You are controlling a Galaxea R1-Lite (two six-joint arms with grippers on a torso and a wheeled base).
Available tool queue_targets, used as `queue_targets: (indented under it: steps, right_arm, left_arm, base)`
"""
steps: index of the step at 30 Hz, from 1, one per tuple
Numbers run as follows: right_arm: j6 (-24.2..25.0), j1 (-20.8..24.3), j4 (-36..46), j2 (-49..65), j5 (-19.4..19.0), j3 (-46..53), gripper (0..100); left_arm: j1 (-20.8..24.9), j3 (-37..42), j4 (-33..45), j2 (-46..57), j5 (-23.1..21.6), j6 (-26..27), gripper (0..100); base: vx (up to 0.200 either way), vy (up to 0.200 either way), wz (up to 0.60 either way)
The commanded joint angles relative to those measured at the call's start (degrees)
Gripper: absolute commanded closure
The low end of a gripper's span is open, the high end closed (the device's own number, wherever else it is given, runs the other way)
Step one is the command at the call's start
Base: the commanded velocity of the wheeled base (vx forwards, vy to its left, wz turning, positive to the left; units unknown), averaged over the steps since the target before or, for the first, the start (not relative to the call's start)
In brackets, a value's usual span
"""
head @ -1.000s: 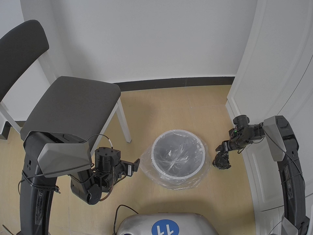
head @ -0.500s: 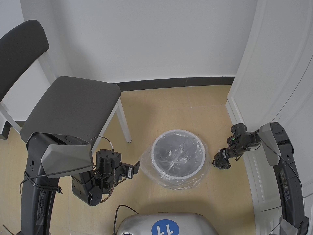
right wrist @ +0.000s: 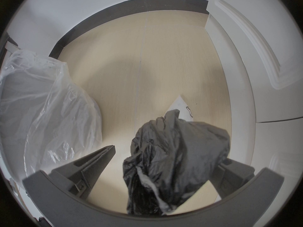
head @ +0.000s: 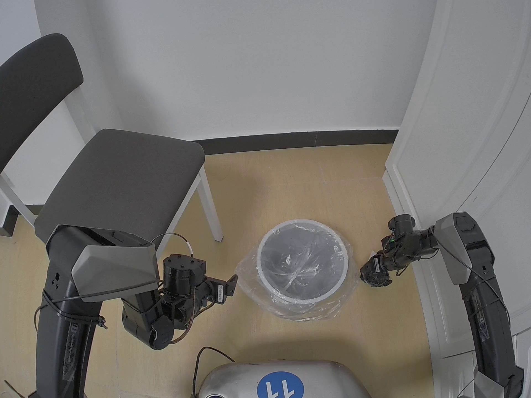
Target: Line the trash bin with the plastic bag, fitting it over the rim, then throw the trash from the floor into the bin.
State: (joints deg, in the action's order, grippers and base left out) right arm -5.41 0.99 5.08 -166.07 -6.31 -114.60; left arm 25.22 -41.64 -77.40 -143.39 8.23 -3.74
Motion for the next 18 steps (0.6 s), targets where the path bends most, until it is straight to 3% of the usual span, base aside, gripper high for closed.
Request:
queue_targets:
  steps: [1,14,18]
  right_arm:
    - [0.0,-0.1,0.0,-0.3,0.1,0.0,100]
    - [-0.1,-1.4,-1.7,0.7,1.4,0.0,100]
    - [-0.3,-2.0,-2.5,0.3,1.4,0.0,100]
  left_arm:
    - [0.0,0.1,0.0,-0.1,0.0,0.0,0]
    - [0.2,1.3,-0.2,0.5,0.3,0.0,0]
    - [1.3,5.3,-5.0,1.9,3.1,0.1,0]
  base:
    - [0.000,0.000,0.00]
    - [0.000,0.000,0.00]
    - [0.000,0.000,0.00]
